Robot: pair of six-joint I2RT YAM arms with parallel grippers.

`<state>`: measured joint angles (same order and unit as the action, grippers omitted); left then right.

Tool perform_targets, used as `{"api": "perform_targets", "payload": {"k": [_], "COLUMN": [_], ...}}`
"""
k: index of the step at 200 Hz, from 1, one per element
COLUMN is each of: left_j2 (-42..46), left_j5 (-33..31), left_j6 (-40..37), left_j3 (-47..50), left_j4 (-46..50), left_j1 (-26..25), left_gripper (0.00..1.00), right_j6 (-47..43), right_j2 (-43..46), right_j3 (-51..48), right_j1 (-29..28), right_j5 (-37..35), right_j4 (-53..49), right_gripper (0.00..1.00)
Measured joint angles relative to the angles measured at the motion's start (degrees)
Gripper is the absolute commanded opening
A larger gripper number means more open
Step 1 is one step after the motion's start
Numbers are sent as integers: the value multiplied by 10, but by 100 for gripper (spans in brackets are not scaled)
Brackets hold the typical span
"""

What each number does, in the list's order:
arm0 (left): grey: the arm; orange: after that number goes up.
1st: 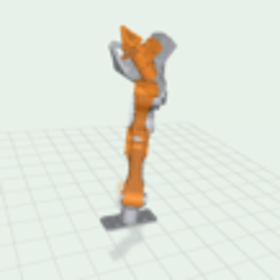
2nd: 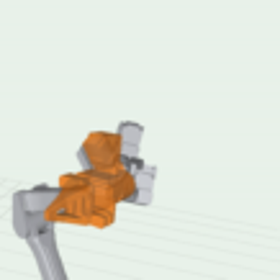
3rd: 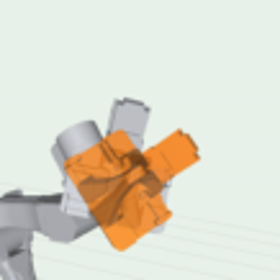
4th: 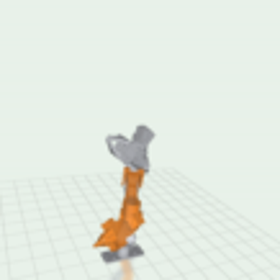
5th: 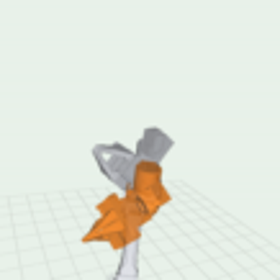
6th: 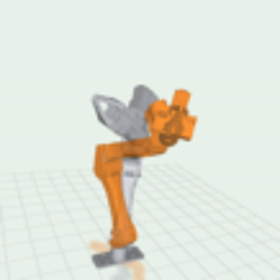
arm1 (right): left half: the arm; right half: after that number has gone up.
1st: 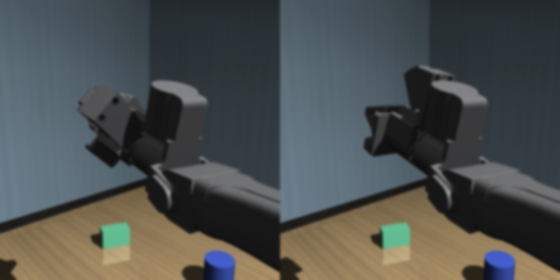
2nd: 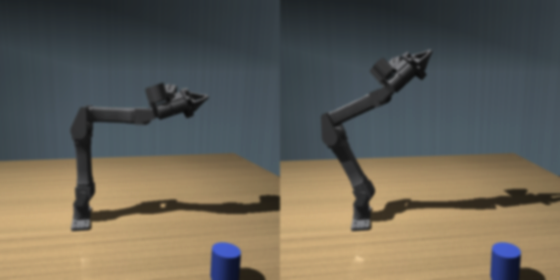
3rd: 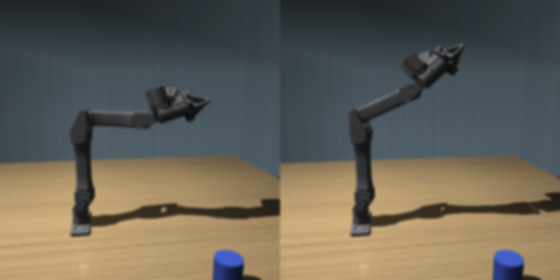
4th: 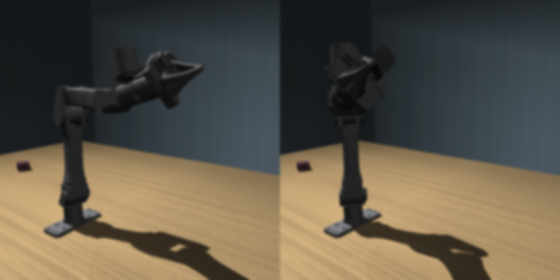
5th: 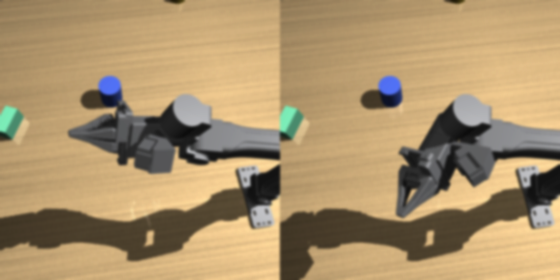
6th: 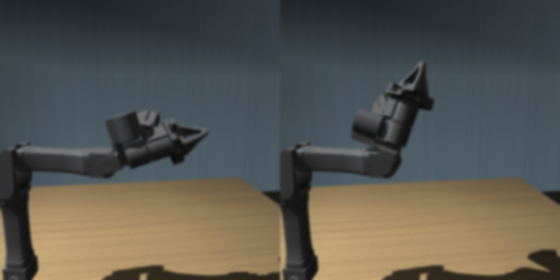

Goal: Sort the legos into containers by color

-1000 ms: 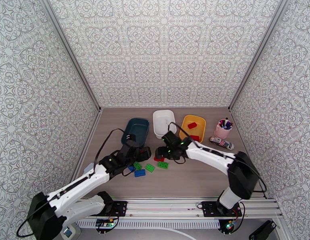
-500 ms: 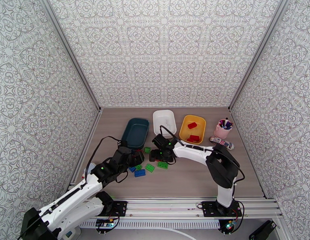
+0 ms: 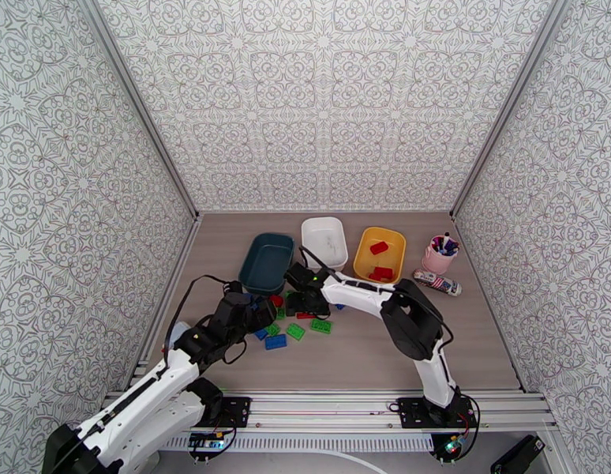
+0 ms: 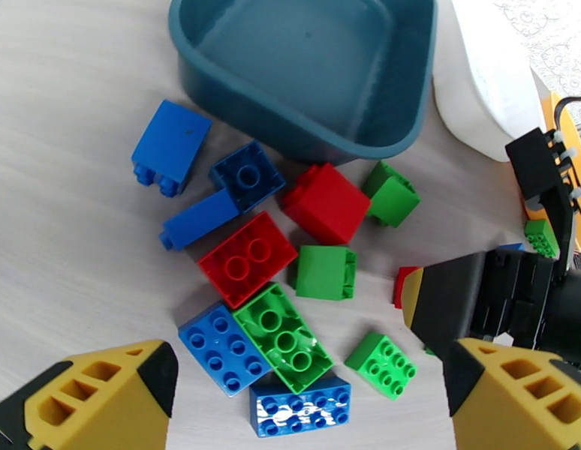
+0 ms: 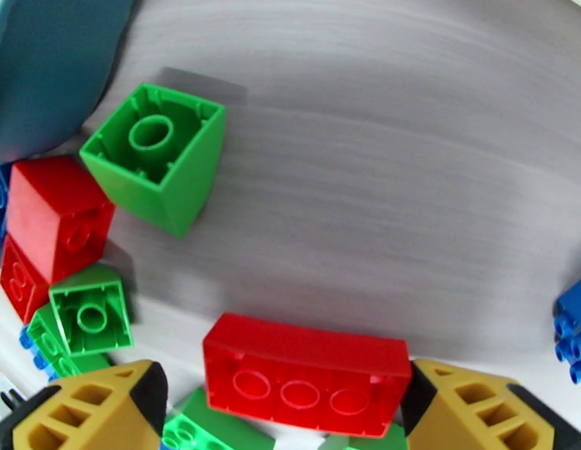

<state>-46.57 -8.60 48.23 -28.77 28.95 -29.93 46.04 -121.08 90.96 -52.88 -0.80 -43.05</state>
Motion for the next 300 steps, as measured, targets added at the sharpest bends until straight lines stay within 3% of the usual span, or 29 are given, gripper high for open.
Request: {"api": "perform_targets", "payload": {"k": [104, 151, 191, 238, 277, 300], "left_j2": [4, -64, -191, -318, -417, -442], "left_j5": [20, 29, 33, 66, 95, 101], "left_j6": [0, 0, -10, -55, -82, -91], "left_j3": [9, 2, -85, -237, -358, -392], "left_j4": [-7, -54, -97, -141, -160, -162], "left_j1": [10, -13, -65, -80, -120, -153], "left_gripper": [99, 99, 99, 99, 99, 99], "right_j6": [-4, -4, -15, -48, -83, -99], "right_j2": [-30, 36, 145, 257, 267, 240], "right_j3": [32, -23, -78, -143, -134, -101], "right_j1": [-11, 8, 73, 212, 314, 350], "right_j5": [-49, -56, -63, -65, -60, -58], "right_j4": [-39, -36, -28, -27, -31, -39], "right_gripper": [65, 62, 62, 62, 62, 72]}}
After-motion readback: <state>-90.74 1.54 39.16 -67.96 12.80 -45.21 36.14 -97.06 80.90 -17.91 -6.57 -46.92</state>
